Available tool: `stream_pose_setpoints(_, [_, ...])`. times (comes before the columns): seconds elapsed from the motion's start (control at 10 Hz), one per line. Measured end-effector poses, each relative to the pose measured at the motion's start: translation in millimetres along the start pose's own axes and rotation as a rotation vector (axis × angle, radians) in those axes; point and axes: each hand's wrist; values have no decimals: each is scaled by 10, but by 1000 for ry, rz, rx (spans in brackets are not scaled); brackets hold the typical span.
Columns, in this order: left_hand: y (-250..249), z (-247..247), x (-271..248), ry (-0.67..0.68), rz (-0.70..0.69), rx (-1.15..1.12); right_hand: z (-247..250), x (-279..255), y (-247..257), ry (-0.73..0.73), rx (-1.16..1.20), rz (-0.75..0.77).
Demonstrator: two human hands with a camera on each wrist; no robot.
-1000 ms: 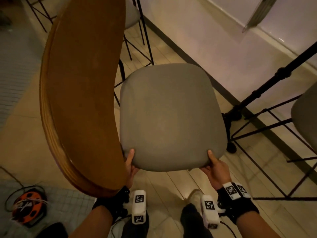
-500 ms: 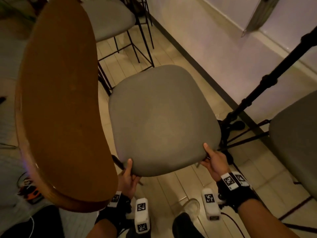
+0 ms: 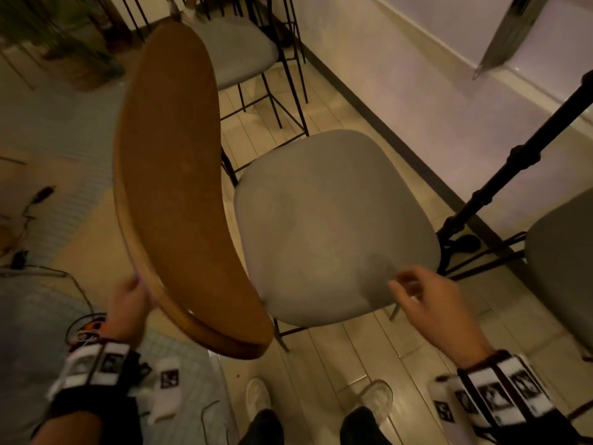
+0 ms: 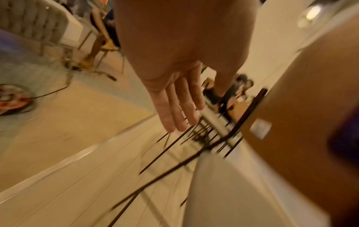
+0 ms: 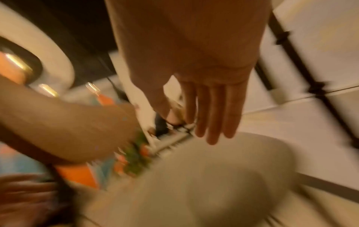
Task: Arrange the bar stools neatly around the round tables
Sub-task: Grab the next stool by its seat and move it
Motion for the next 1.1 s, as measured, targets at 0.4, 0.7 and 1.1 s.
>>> stream_pose_setpoints(0.4, [-2120, 274, 1146, 392, -1200, 1, -603, -1568, 2213, -405, 99, 401])
stream_pose_setpoints(0.7, [-2176, 248, 1735, 679, -1650, 324, -994, -1432, 2584, -881, -125, 208])
stream_pose_setpoints(1.1, [-2060, -123, 1373, 570, -1577, 63, -600, -1425, 2070, -795, -122, 204])
Point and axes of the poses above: each hand's wrist, its own x-axis towards the middle knuckle, its own z-axis out of the back of the hand, y = z × x, and after that the axes turned 12 degrees about -z, right-handed
